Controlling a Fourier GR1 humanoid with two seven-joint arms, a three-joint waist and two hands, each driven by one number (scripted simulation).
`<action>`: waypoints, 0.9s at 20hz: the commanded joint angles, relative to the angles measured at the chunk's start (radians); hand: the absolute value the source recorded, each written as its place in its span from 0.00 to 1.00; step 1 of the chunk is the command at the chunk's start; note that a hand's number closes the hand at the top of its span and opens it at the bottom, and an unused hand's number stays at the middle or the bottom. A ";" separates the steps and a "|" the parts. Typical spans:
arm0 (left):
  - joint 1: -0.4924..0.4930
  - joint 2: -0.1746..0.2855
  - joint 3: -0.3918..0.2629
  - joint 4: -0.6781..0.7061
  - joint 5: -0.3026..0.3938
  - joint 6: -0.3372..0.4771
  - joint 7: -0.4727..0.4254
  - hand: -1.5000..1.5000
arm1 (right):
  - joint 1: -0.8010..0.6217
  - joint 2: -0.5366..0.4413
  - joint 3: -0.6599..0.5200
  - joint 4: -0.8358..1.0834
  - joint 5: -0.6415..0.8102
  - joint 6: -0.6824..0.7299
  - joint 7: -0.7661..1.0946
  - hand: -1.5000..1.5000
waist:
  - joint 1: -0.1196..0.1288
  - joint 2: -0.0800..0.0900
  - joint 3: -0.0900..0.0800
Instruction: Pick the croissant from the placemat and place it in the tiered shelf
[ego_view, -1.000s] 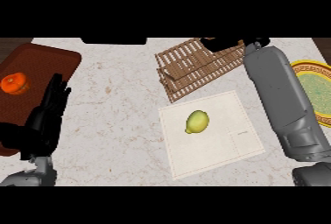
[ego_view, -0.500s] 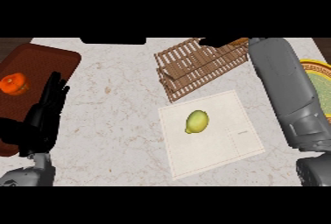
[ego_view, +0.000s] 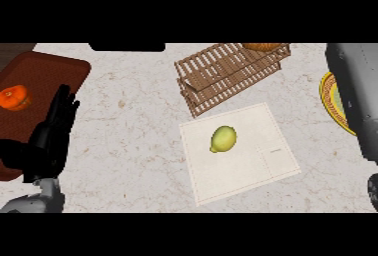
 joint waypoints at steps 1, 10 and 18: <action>0.014 0.021 0.021 -0.024 0.017 -0.022 0.008 0.50 | -0.018 -0.102 -0.055 0.025 -0.039 0.020 0.080 0.00 | 0.002 0.000 0.000; -0.022 -0.008 -0.001 -0.033 -0.017 0.010 0.038 0.50 | 0.141 -0.363 -0.127 0.090 -0.115 0.275 -0.021 0.00 | 0.000 0.005 0.001; -0.036 -0.062 -0.040 0.045 -0.053 0.024 -0.025 0.50 | 0.143 -0.478 -0.136 0.170 -0.139 0.416 -0.095 0.00 | 0.007 0.008 0.001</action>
